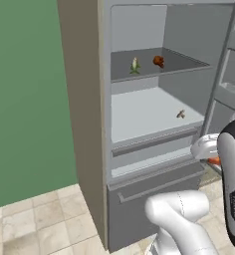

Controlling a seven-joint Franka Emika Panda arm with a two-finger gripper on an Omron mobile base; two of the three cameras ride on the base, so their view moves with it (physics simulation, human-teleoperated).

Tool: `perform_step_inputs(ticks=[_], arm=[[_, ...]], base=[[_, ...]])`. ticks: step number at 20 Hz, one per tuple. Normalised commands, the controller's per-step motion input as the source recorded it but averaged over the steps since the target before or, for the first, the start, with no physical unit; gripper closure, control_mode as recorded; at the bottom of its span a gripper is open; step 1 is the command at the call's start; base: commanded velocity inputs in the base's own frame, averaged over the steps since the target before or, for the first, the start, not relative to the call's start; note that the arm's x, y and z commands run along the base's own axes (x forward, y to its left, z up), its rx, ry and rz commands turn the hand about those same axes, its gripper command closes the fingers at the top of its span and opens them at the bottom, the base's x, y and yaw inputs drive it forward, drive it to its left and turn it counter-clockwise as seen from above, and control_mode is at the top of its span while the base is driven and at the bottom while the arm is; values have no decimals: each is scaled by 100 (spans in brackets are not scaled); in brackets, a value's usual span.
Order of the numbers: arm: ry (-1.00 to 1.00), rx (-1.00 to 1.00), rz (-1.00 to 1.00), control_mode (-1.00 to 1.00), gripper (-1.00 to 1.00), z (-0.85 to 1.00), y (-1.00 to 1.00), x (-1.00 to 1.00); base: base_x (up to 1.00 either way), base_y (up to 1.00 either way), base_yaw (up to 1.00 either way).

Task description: Gather the squash and mushroom from the fridge and place them on a tray on the dining counter. Then gather the chicken drumstick and fish from the fridge and place them on the other tray.

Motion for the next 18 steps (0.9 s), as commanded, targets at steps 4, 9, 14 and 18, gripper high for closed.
perform_step_inputs(ticks=[4,9,14,18], arm=[[0,0,0,100,100,0,0,0],[0,0,0,100,100,0,0,0],[0,0,0,100,100,0,0,0],[0,0,0,100,100,0,0,0]], base=[[-53,44,-44],[-50,34,-53],[-52,26,-57],[-59,14,-58]])
